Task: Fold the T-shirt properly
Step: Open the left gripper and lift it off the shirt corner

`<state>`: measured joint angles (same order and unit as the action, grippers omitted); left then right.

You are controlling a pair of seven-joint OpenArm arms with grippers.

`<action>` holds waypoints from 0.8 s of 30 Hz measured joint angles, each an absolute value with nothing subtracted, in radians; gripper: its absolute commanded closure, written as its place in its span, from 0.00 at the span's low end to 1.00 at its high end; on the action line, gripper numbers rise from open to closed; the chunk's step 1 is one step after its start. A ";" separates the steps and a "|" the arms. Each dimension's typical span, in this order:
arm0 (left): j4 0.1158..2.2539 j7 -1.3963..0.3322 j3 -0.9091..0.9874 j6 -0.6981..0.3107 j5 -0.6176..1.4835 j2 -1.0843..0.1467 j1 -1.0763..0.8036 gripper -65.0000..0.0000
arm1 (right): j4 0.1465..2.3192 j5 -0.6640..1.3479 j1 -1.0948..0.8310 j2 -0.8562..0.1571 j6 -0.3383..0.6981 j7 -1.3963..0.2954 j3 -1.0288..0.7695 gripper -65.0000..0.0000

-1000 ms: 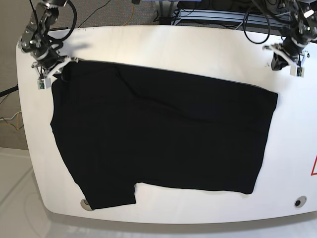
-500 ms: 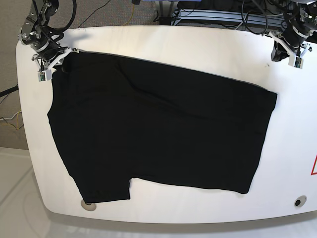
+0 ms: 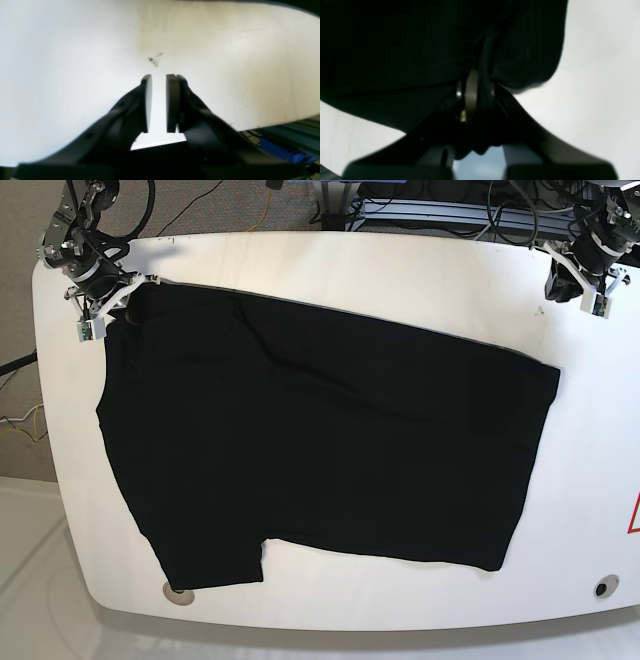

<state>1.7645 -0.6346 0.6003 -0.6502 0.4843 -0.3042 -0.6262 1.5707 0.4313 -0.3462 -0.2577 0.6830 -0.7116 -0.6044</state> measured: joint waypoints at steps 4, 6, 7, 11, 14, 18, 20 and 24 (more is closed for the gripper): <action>1.774 -0.635 0.582 -0.648 0.501 -0.317 -0.632 0.83 | 1.571 0.431 -0.345 -0.254 0.681 -0.712 -0.604 1.00; 1.775 -0.635 0.577 -0.648 0.502 -0.320 -0.632 0.82 | 1.571 0.431 -0.345 -0.253 0.682 -0.712 -0.604 1.00; 1.776 -0.635 0.574 -0.646 0.502 -0.323 -0.631 0.82 | 1.571 0.431 -0.345 -0.252 0.682 -0.711 -0.604 1.00; 1.785 -0.636 0.562 -0.616 0.500 -0.324 -0.616 0.78 | 1.570 0.430 -0.344 -0.252 0.682 -0.712 -0.604 1.00; 1.789 -0.640 0.550 -0.573 0.486 -0.324 -0.588 0.70 | 1.564 0.430 -0.339 -0.253 0.682 -0.715 -0.602 1.00; 1.788 -0.656 0.535 -0.535 0.487 -0.322 -0.539 0.61 | 1.562 0.430 -0.336 -0.252 0.682 -0.718 -0.602 1.00; 1.783 -0.659 0.529 -0.529 0.488 -0.322 -0.518 0.54 | 1.562 0.430 -0.336 -0.252 0.682 -0.719 -0.602 1.00; 1.737 -0.682 0.530 -0.530 0.497 -0.316 -0.468 0.51 | 1.562 0.426 -0.336 -0.252 0.681 -0.719 -0.602 1.00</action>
